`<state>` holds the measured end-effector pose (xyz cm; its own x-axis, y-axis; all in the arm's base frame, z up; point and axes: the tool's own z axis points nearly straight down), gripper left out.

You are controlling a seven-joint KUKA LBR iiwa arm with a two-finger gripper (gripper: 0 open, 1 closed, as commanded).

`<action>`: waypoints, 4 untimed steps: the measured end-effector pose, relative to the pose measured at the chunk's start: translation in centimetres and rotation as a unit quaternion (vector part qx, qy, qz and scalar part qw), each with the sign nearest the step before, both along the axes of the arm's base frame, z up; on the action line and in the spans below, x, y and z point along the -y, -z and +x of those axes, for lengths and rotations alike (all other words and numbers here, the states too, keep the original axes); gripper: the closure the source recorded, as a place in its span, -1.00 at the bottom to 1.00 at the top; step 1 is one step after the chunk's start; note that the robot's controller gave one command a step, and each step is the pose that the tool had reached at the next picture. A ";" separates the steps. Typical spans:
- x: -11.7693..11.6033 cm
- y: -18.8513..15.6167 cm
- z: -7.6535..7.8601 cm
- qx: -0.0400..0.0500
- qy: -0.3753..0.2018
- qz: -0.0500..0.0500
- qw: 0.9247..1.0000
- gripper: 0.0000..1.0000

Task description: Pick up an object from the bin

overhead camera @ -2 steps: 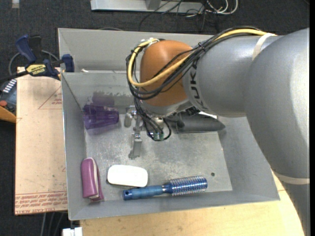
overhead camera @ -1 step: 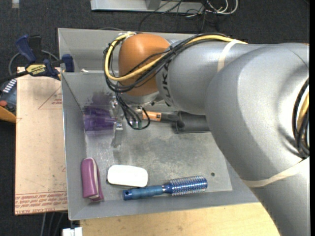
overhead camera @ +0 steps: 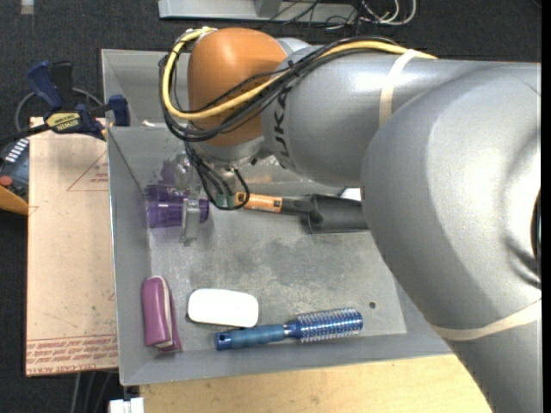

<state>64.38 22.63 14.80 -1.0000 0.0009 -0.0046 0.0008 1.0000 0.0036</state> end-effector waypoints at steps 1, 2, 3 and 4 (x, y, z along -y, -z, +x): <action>-1.6 4.2 -1.0 0.008 0.113 0.002 0.994 -1.00; 0.4 7.9 0.4 0.001 0.012 0.000 1.000 -1.00; -0.5 7.8 -1.5 0.008 0.162 0.003 0.987 1.00; -0.5 7.8 -1.5 0.008 0.162 0.003 0.987 1.00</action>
Offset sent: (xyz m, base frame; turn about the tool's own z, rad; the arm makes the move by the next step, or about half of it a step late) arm 0.0030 -0.0032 -0.0780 0.0215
